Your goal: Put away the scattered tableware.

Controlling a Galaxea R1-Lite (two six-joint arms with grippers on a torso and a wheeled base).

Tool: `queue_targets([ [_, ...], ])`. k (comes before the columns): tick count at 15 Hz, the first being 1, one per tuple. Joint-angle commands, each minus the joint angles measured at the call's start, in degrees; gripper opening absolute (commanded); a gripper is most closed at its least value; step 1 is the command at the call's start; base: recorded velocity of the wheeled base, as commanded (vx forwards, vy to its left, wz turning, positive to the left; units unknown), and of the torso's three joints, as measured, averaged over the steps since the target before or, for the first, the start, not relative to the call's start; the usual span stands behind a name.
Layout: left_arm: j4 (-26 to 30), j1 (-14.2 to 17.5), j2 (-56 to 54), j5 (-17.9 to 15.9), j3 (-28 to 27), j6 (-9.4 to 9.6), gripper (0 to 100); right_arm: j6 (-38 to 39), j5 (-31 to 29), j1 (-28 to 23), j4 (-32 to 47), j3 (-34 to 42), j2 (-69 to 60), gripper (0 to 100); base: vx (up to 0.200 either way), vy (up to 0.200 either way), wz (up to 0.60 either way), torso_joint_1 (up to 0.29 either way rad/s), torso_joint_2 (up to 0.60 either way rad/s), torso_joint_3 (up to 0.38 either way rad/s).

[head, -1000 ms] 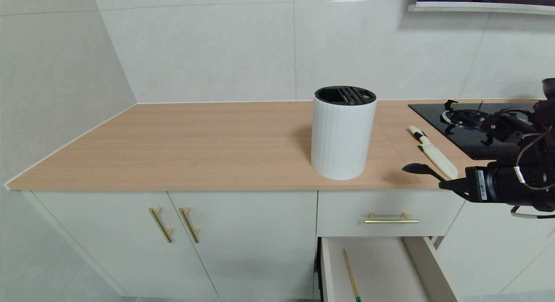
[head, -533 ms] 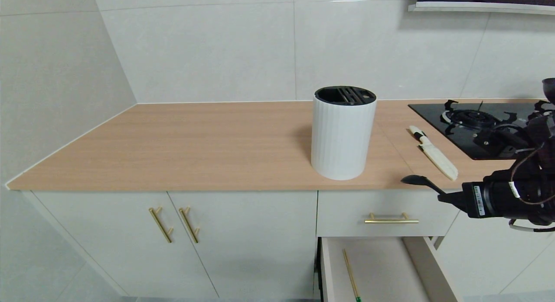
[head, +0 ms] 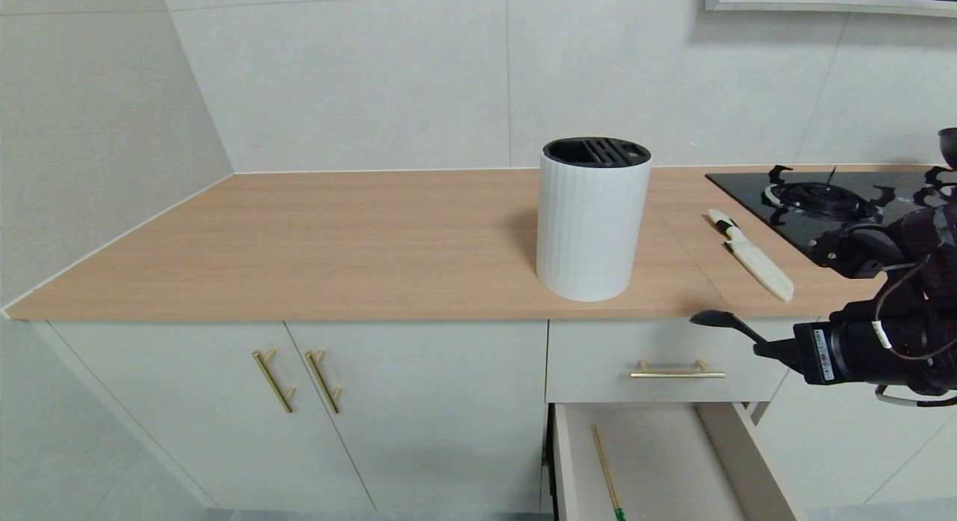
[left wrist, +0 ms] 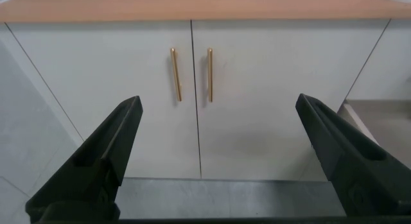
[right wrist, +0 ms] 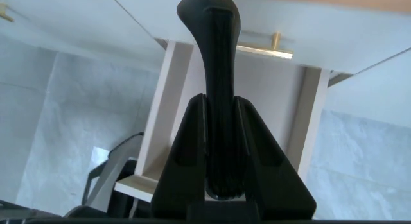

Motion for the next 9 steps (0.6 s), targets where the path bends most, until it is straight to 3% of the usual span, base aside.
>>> queue_targets([
  [1,-0.01,0.0,0.02,0.02,0.0,-0.01,100,-0.06,0.04,0.02,0.02,0.06,0.39,0,0.0,0.0,0.0,-0.173,0.44,0.266],
  [9,-0.01,0.0,0.02,0.02,0.0,-0.01,100,-0.23,0.04,0.1,0.02,0.41,1.27,0,0.0,0.0,0.0,-0.182,0.47,0.287],
])
